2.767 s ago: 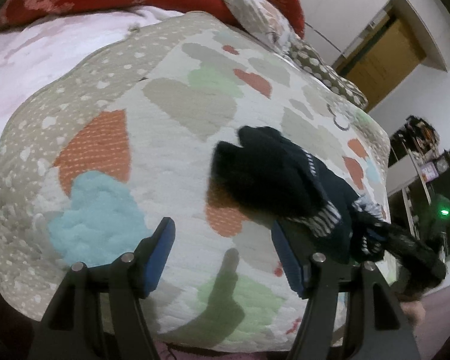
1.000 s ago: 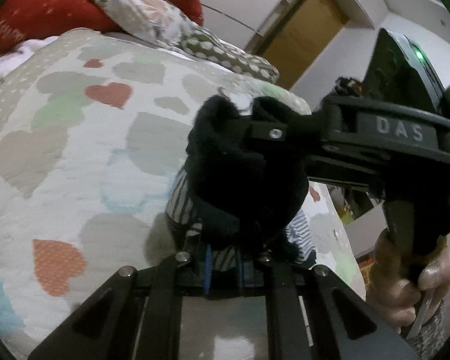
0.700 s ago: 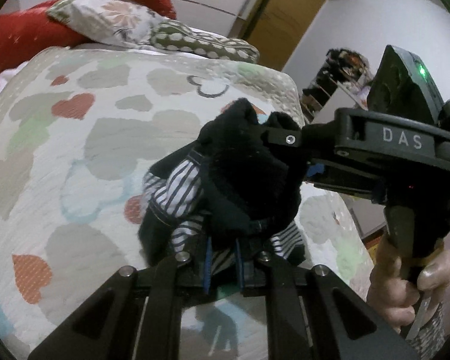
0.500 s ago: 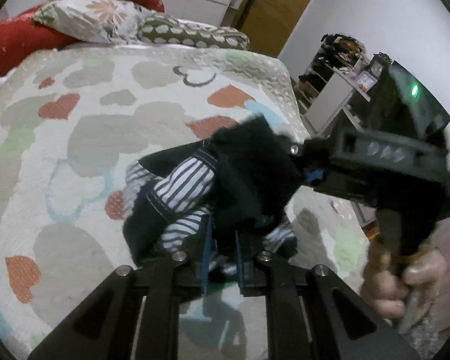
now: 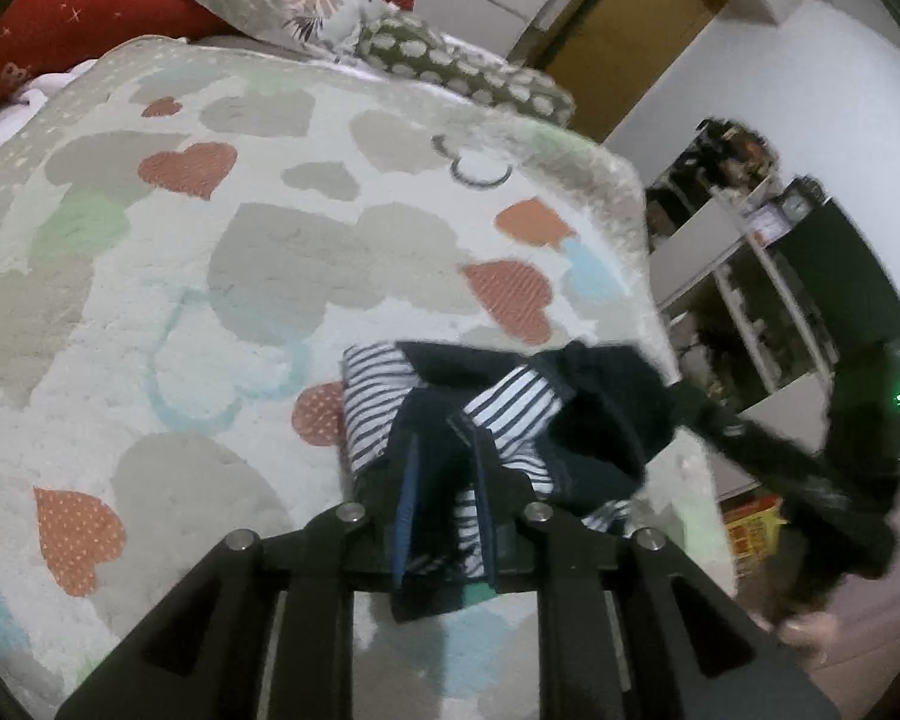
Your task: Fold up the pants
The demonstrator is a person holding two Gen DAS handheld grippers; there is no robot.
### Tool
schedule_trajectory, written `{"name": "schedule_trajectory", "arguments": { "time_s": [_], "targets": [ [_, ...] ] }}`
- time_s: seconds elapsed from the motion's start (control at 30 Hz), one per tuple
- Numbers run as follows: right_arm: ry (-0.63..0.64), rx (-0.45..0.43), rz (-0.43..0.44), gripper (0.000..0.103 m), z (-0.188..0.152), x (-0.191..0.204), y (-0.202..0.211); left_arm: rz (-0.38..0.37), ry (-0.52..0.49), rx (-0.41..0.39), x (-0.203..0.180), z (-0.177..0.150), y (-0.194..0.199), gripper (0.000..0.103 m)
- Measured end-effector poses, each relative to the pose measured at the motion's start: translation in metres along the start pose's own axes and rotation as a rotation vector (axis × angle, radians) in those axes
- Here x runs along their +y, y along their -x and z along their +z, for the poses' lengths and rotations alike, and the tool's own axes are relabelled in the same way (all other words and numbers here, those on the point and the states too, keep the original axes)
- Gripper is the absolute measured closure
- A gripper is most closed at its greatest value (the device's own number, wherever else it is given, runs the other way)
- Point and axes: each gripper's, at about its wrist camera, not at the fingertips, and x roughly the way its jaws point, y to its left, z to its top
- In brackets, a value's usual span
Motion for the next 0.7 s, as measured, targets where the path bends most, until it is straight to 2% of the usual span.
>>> {"name": "schedule_trajectory", "arguments": {
  "time_s": [0.07, 0.13, 0.2, 0.23, 0.27, 0.3, 0.4, 0.43, 0.47, 0.57, 0.67, 0.7],
  "targets": [
    [0.030, 0.011, 0.052, 0.035, -0.001, 0.014, -0.005, 0.008, -0.005, 0.035, 0.001, -0.008, -0.011, 0.087],
    [0.060, 0.028, 0.052, 0.033, -0.006, 0.027, -0.015, 0.022, -0.015, 0.051, 0.001, -0.014, -0.017, 0.087],
    [0.098, 0.044, -0.001, 0.033, -0.010, 0.035, -0.029, 0.040, -0.034, 0.053, 0.001, -0.016, -0.019, 0.087],
    [0.108, 0.062, -0.013, 0.040, -0.013, 0.035, -0.035, 0.050, -0.047, 0.054, 0.000, -0.016, -0.019, 0.087],
    [0.096, 0.085, -0.001, 0.074, -0.015, 0.032, -0.041, 0.054, -0.054, 0.054, -0.001, -0.016, -0.019, 0.087],
    [0.068, 0.101, 0.022, 0.084, -0.016, 0.027, -0.042, 0.052, -0.058, 0.055, -0.001, -0.015, -0.018, 0.087],
    [0.000, 0.071, 0.056, 0.089, -0.020, 0.011, -0.029, 0.023, -0.044, 0.050, -0.002, -0.016, -0.011, 0.086],
    [-0.010, 0.062, 0.049, 0.091, -0.022, 0.007, -0.025, 0.011, -0.045, 0.037, -0.003, -0.018, -0.006, 0.083],
    [-0.018, 0.049, 0.025, 0.096, -0.025, 0.001, -0.018, 0.006, -0.048, 0.025, -0.004, -0.020, -0.003, 0.079],
    [-0.048, 0.065, -0.052, 0.096, -0.033, -0.021, -0.014, -0.003, -0.046, -0.001, -0.003, -0.031, -0.002, 0.077],
    [-0.067, 0.101, -0.143, 0.096, -0.038, -0.037, -0.018, 0.001, -0.036, 0.045, 0.001, -0.043, -0.020, 0.077],
    [-0.065, 0.085, -0.159, 0.094, -0.037, -0.037, -0.012, -0.005, -0.026, 0.062, 0.004, -0.049, -0.027, 0.077]
  ]
}}
